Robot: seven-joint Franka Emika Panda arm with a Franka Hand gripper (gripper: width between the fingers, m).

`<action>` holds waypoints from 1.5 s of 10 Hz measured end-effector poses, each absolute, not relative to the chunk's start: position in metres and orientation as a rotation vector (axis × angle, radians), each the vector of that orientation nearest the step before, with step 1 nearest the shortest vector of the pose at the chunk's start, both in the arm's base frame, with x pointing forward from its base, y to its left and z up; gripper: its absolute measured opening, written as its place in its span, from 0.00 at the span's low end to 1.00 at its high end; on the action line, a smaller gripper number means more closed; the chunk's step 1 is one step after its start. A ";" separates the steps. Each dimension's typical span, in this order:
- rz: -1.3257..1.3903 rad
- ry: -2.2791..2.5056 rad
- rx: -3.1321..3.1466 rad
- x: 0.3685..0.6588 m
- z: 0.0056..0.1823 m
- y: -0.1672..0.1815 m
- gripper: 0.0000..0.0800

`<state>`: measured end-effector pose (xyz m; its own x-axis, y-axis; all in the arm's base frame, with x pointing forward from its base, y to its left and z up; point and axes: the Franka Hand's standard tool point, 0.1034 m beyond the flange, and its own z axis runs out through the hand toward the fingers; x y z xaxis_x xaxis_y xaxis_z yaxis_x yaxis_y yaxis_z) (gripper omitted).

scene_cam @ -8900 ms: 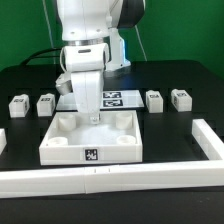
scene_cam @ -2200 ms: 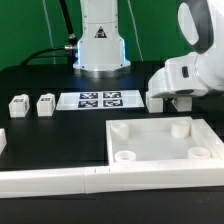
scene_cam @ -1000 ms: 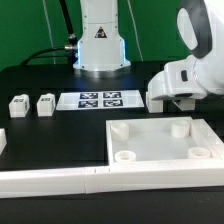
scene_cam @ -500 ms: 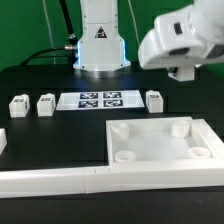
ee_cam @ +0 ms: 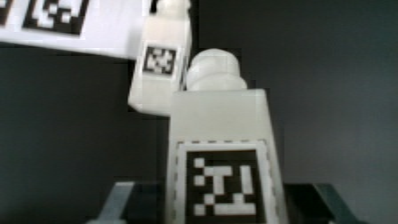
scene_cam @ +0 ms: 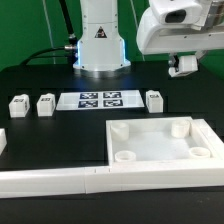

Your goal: Assemble square table

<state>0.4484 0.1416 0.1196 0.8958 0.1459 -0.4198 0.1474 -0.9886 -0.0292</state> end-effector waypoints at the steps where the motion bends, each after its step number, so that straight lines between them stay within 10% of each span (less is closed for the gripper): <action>1: -0.552 0.236 3.100 0.478 0.140 0.129 0.36; 4: -0.237 0.237 3.164 0.532 0.181 0.091 0.36; 15: 0.793 0.217 3.141 0.607 0.172 0.111 0.36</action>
Offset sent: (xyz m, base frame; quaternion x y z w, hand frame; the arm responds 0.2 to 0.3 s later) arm 0.0565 -0.0629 0.0589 0.0120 0.1851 -0.0147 0.9825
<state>0.6072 0.1107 0.1717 0.8722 0.1036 0.4781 0.1546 -0.9856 -0.0685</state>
